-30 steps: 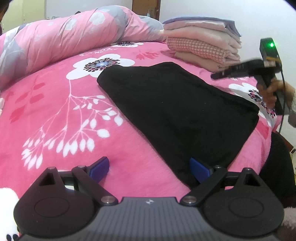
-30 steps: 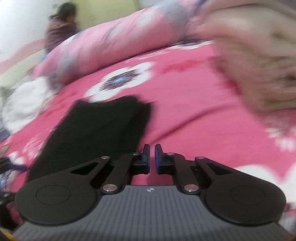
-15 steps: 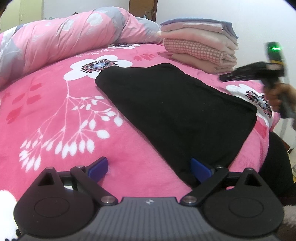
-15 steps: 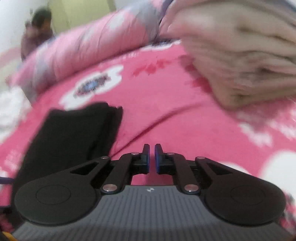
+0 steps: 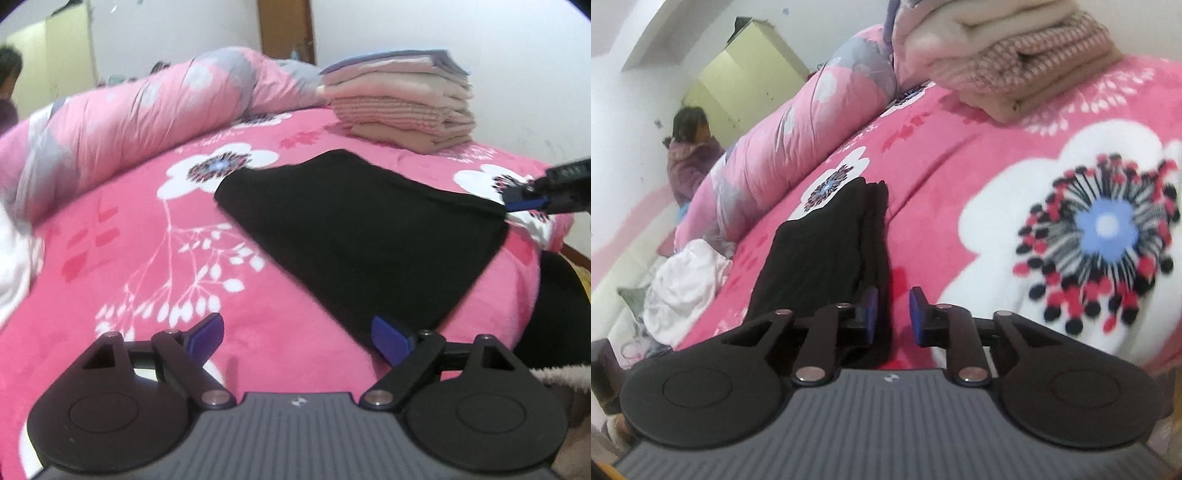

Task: Fold clothes
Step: 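Close the left gripper on the shirt corner while the right gripper pinches the opposite corner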

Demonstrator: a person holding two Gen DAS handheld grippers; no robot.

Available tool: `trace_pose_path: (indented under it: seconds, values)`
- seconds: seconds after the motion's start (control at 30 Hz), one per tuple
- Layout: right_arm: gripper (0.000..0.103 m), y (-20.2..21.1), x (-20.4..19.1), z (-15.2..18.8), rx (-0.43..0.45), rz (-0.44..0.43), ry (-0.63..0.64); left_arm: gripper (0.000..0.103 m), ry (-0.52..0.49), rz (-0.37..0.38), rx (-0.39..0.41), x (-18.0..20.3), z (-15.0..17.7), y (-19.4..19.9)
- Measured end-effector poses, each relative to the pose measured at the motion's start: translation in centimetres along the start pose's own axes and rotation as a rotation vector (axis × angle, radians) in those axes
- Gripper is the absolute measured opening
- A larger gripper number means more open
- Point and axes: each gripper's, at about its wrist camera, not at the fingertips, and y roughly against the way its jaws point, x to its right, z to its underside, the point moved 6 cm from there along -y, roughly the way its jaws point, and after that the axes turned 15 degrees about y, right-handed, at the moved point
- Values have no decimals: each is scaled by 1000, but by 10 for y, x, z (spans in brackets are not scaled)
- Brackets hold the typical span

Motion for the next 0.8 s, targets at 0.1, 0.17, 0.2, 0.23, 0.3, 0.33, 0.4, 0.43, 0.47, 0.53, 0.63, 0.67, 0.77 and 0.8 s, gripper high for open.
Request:
trace_pose_path:
  seconds: [0.1,0.17,0.2,0.23,0.3,0.33,0.4,0.43,0.47,0.53,0.63,0.67,0.77,0.8]
  values:
    - [28,1,2,5,18,-14,-34,81,-101,14,15,22,5,7]
    - [28,2,3,6,26,-23,-48,74,-182,6,20,37,10,5]
    - [28,2,3,6,30,-29,-54,70,-222,3,22,44,12,4]
    - [28,3,3,6,33,-33,-58,64,-262,-1,25,51,15,3]
    - [28,4,4,7,38,-39,-63,56,-340,-9,29,66,20,1]
    - [28,4,5,7,40,-42,-65,51,-361,-12,27,69,21,-1]
    - [28,5,5,9,41,-45,-66,42,-397,-14,22,75,23,-4]
    - [28,5,6,9,42,-47,-67,37,-407,-11,19,77,23,-5]
    - [28,6,6,10,43,-49,-67,36,-417,-8,16,78,23,-6]
    - [28,6,7,11,45,-51,-69,29,-432,-5,12,80,24,-8]
    - [28,4,9,13,45,-58,-79,18,-441,-1,9,81,24,-8]
    - [28,3,9,14,44,-60,-81,16,-442,1,6,81,24,-8]
    - [28,1,9,15,46,-62,-84,8,-442,8,7,82,24,-7]
    - [28,0,9,15,47,-64,-87,6,-441,10,9,82,24,-7]
